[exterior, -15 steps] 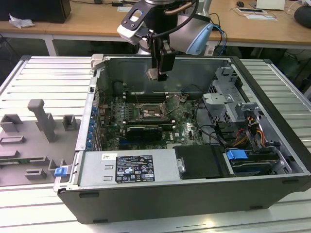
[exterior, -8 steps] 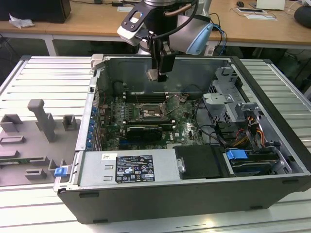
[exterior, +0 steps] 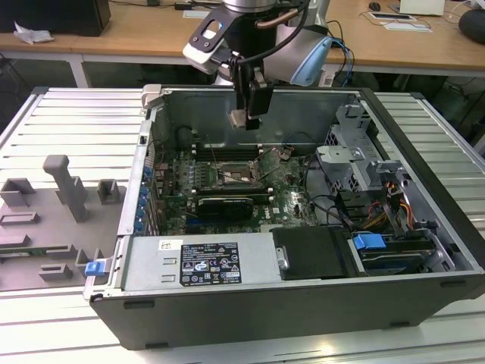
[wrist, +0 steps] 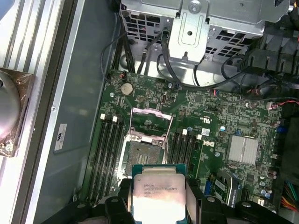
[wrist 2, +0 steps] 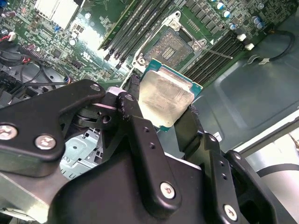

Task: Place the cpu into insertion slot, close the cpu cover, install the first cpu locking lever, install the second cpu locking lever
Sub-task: 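Place the cpu into insertion slot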

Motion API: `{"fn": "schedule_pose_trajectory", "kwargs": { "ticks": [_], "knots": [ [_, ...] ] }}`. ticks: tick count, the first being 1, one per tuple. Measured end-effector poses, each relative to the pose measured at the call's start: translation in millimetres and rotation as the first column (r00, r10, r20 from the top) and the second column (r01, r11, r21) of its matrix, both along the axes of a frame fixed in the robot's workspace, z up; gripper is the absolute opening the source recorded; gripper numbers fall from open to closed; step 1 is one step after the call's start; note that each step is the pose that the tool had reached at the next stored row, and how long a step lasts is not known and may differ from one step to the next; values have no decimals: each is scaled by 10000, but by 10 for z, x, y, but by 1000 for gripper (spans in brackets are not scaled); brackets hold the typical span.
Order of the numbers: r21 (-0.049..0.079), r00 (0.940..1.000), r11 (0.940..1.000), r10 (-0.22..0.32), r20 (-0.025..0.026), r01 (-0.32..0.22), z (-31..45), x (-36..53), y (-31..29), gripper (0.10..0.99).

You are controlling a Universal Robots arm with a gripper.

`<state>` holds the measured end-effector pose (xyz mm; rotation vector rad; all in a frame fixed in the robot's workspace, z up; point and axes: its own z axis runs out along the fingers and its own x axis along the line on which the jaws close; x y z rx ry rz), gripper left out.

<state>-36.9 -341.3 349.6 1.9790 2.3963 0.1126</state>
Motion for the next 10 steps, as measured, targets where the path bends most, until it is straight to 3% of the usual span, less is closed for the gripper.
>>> {"fn": "schedule_pose_trajectory", "kwargs": {
  "ticks": [10],
  "knots": [
    [0, 10000, 10000, -10, -25, 10, -53, 0, 0, 541]
  ]
}}
